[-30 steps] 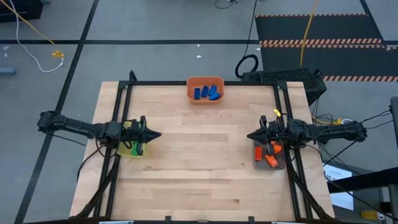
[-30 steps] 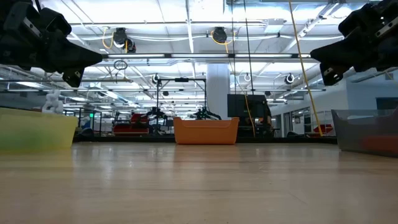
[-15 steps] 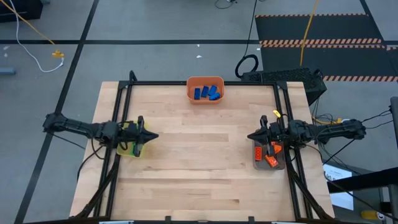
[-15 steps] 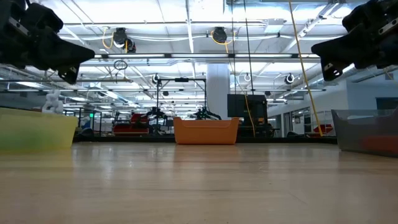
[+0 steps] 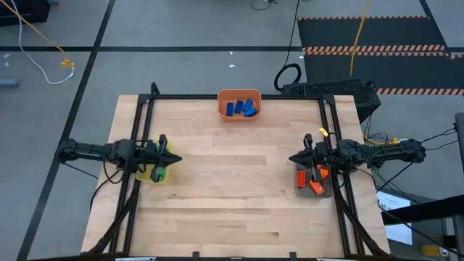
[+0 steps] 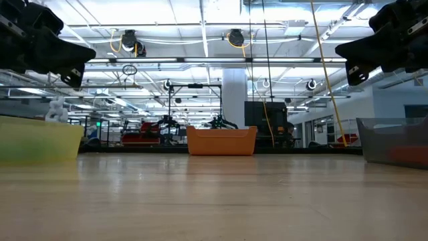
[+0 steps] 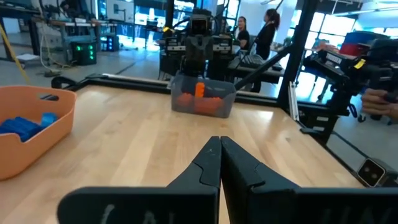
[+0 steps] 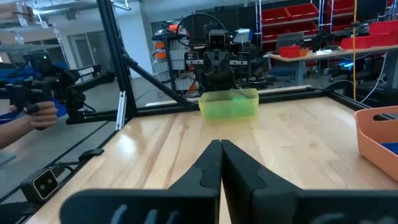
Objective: Sort & place blocks by color
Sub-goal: Return to Home Position
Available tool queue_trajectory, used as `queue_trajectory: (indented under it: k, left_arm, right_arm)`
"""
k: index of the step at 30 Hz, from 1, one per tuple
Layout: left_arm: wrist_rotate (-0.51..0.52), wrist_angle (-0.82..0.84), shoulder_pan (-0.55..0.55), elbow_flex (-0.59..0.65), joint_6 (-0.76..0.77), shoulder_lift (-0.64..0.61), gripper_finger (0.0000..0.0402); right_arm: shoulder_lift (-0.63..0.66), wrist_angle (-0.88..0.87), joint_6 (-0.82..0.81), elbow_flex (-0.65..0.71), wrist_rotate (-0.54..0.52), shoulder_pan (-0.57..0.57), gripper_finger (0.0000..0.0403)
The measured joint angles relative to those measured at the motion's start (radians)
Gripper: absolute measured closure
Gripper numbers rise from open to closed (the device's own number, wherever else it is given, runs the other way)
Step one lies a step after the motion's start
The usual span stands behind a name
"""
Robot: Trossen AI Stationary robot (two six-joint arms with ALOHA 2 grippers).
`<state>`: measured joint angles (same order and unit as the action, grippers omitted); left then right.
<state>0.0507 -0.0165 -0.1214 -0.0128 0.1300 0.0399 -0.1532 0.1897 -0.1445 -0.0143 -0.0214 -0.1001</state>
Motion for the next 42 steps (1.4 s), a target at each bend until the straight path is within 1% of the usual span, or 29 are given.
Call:
queue_trajectory:
  k: [4,9,12,15,17,23,25,31,33,36,42]
  left_arm:
    - [-0.02,0.005,0.009,0.0,-0.012,0.001,0.0399]
    - [-0.03,0.007,0.028,0.0,-0.021,0.001,0.0399]
    - [-0.049,0.009,0.035,0.0,-0.021,0.001,0.0399]
    - [-0.051,0.01,0.038,0.0,-0.029,0.001,0.0399]
    - [-0.051,0.01,0.038,0.0,-0.037,0.001,0.0399]
    - [-0.051,0.01,0.038,0.001,-0.043,0.001,0.0399]
    - [-0.051,0.01,0.038,0.001,-0.042,0.001,0.0399]
    - [-0.051,0.01,0.038,0.001,-0.053,0.001,0.0398]
    - [-0.051,0.01,0.038,0.001,-0.074,0.001,0.0398]
    - [-0.051,0.009,0.038,0.001,-0.116,0.001,0.0398]
    - [-0.051,0.008,0.038,0.002,-0.135,0.001,0.0398]
  right_arm:
    - [0.0,0.003,0.0,0.0,0.001,0.0,0.0403]
    - [0.011,0.0,0.057,0.0,0.0,0.012,0.0403]
    - [0.012,-0.041,0.108,0.0,-0.002,0.03,0.0403]
    - [0.012,-0.119,0.163,0.0,-0.003,0.043,0.0403]
    - [0.011,-0.141,0.182,0.0,-0.003,0.047,0.0403]
    - [0.012,-0.089,0.249,0.0,-0.009,0.048,0.0403]
    - [0.013,-0.086,0.25,0.0,-0.009,0.048,0.0403]
    - [0.013,-0.118,0.16,0.0,-0.003,0.048,0.0403]
    - [0.013,-0.139,0.16,0.0,-0.007,0.048,0.0403]
    - [0.012,-0.149,0.161,0.0,-0.054,0.049,0.0403]
    - [0.008,-0.149,0.188,0.0,-0.055,0.049,0.0403]
